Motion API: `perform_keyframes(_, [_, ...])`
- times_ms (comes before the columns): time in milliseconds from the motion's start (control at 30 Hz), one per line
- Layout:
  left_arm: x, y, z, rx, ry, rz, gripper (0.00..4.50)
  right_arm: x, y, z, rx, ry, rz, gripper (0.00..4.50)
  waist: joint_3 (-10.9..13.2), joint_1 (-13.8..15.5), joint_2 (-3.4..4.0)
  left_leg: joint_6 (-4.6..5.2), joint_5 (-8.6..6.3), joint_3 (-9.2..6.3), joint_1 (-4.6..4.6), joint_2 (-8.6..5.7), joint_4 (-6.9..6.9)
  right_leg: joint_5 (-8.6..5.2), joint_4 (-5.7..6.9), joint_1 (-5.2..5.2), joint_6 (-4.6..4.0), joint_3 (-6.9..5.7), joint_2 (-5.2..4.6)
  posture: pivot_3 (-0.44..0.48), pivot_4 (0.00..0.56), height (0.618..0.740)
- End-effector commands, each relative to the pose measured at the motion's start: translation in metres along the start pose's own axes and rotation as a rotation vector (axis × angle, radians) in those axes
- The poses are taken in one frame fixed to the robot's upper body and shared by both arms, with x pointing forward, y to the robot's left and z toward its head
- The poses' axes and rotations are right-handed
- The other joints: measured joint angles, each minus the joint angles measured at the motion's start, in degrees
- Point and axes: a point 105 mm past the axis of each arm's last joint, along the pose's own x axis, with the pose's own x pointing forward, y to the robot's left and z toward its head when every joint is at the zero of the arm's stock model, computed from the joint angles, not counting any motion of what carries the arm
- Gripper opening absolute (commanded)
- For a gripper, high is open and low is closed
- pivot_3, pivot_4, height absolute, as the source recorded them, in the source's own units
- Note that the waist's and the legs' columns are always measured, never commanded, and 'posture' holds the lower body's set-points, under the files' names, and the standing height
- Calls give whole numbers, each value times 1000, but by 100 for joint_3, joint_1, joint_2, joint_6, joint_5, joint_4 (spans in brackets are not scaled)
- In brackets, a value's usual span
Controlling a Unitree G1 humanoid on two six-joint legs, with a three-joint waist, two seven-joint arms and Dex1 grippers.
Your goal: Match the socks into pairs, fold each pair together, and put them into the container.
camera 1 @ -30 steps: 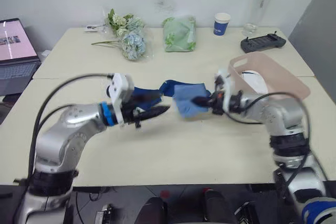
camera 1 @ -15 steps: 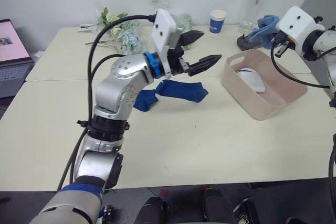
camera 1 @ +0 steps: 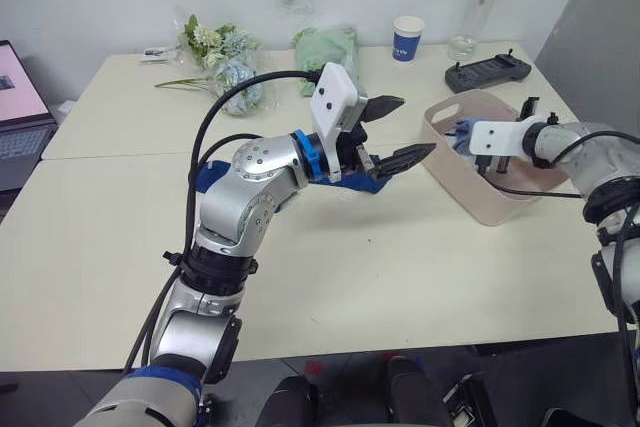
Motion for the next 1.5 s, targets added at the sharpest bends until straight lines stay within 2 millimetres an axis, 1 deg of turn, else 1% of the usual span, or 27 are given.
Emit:
perform_keyframes(33, [-2, -4, 11, 36, -27, -7, 4467, -5, -5, 1, 30, -21, 33, 322, 0, 0, 0, 0, 0, 1, 0, 0, 1, 1, 0, 0, 1, 2, 0, 0, 150, 740])
perform_keyframes(67, [-2, -3, 11, 37, -24, -5, 4500, -6, -3, 0, 46, -22, 62, 676, 0, -2, 0, 0, 0, 4, 1, -1, 1, 1, -1, 0, 2, 4, 0, 0, 150, 740])
perform_keyframes(100, [-4, -2, 10, 37, -21, -2, 4500, -10, -1, -1, 71, -31, 108, 889, 0, -4, 0, 0, 0, 6, 2, -1, 1, 1, -1, 0, 2, 5, 1, 0, 150, 740])
perform_keyframes(133, [-5, 0, 10, 38, -18, 3, 4500, -13, -1, -2, 89, -35, 138, 1221, 0, -7, 0, 0, 0, 7, 2, 0, 1, 1, -1, 0, 2, 6, 1, 0, 150, 740])
perform_keyframes(300, [-7, 6, 10, 45, -14, 16, 4500, -29, -14, 0, 122, -60, 207, 2908, 0, -5, 0, 1, 0, 10, 2, 1, 1, 2, 0, -2, 3, 10, 2, 0, 150, 740])
perform_keyframes(333, [-6, 6, 10, 45, -15, 17, 4500, -36, -19, 1, 140, -69, 236, 3304, 0, -3, 0, 1, 0, 11, 2, 0, 1, 2, 0, -2, 3, 12, 2, 0, 150, 740])
perform_keyframes(433, [-5, 9, 10, 53, -13, 14, 4500, -53, -38, 9, 172, -110, 274, 3304, 0, 3, 1, 1, 0, 15, 3, 0, 1, 3, 2, -4, 5, 15, 2, 0, 150, 740])
perform_keyframes(600, [-5, 10, 10, 60, -14, 7, 4500, -74, -62, 19, 191, -140, 294, 3304, -1, 3, 1, 1, -1, 17, 4, 0, 0, 3, 2, -7, 5, 16, 3, 0, 150, 740])
perform_keyframes(667, [-5, 10, 10, 61, -15, 8, 4500, -75, -76, 23, 192, -144, 232, 3304, -1, 14, 1, 2, -1, 17, 3, 0, 0, 3, 3, -7, 5, 17, 2, 0, 150, 740])
perform_keyframes(733, [-4, 10, 10, 64, -16, 6, 4500, -73, -82, 27, 197, -155, 201, 3304, 0, 19, 1, 2, -1, 18, 3, 0, 0, 3, 3, -7, 5, 19, 1, 0, 150, 740])
perform_keyframes(767, [-4, 10, 10, 64, -17, 6, 4500, -67, -81, 29, 213, -164, 184, 3134, -1, 19, 1, 2, -1, 20, 3, 0, 0, 3, 3, -7, 5, 20, 1, 0, 150, 740])
perform_keyframes(833, [-3, 9, 10, 66, -16, 5, 4500, -55, -70, 30, 230, -171, 190, 2674, -1, 17, 1, 2, -1, 20, 4, 0, 0, 4, 4, -8, 5, 19, 2, 0, 150, 740])
perform_keyframes(867, [-3, 9, 10, 67, -15, 4, 4500, -50, -65, 30, 235, -168, 192, 2330, -1, 19, 1, 2, -1, 20, 4, 1, 1, 4, 5, -8, 4, 20, 2, 0, 150, 740])
perform_keyframes(933, [-4, 9, 10, 69, -14, 6, 4500, -41, -48, 24, 224, -140, 221, 1600, -1, 22, 1, 2, -1, 20, 4, 1, 2, 4, 5, -8, 5, 20, 1, 0, 150, 740])
perform_keyframes(1033, [-4, 10, 10, 71, -12, 7, 4500, -35, -38, 21, 223, -124, 236, 480, -1, 44, 1, 2, -1, 20, 1, 1, 3, 4, 4, -10, 5, 21, -2, 0, 150, 740])
perform_keyframes(1067, [-5, 9, 9, 71, -8, 8, 4500, -30, -30, 20, 229, -116, 250, 161, -1, 45, 1, 2, -1, 20, 0, 1, 3, 4, 4, -12, 5, 22, -3, 0, 150, 740])
perform_keyframes(1100, [-6, 9, 9, 72, -6, 8, 4500, -26, -24, 19, 233, -109, 260, 27, -1, 39, 1, 2, -1, 22, -1, 0, 3, 4, 4, -13, 5, 24, -3, 0, 150, 740])
perform_keyframes(1167, [-7, 7, 8, 69, 0, 8, 4500, -13, 3, 13, 229, -71, 302, 27, -2, 27, -1, 2, -1, 24, 1, 1, 3, 5, 5, -13, 5, 25, -3, 0, 150, 740])
perform_keyframes(1233, [-7, 7, 7, 69, 4, 7, 4500, -4, 19, 13, 246, -60, 317, 27, -6, 16, -6, 2, -1, 24, 5, 1, 3, 5, 7, -10, 5, 23, 2, 0, 150, 740])
perform_keyframes(1300, [-7, 7, 8, 70, 6, 7, 4500, 0, 24, 15, 270, -69, 318, 27, -5, -9, -5, 2, -1, 27, 6, 2, 3, 5, 10, -11, 5, 27, 3, 0, 150, 740])
perform_keyframes(1400, [-8, 8, 8, 70, 8, 8, 4500, 4, 25, 20, 317, -92, 310, 27, -6, -21, -5, 2, 0, 32, 5, 3, 4, 6, 13, -16, 6, 37, 1, 0, 150, 740])
perform_keyframes(1500, [-10, 8, 5, 72, 22, 8, 4500, 2, 20, 15, 303, -71, 284, 27, -6, -24, -5, 2, 0, 30, 6, 3, 5, 6, 13, -15, 7, 35, 1, 0, 150, 740])
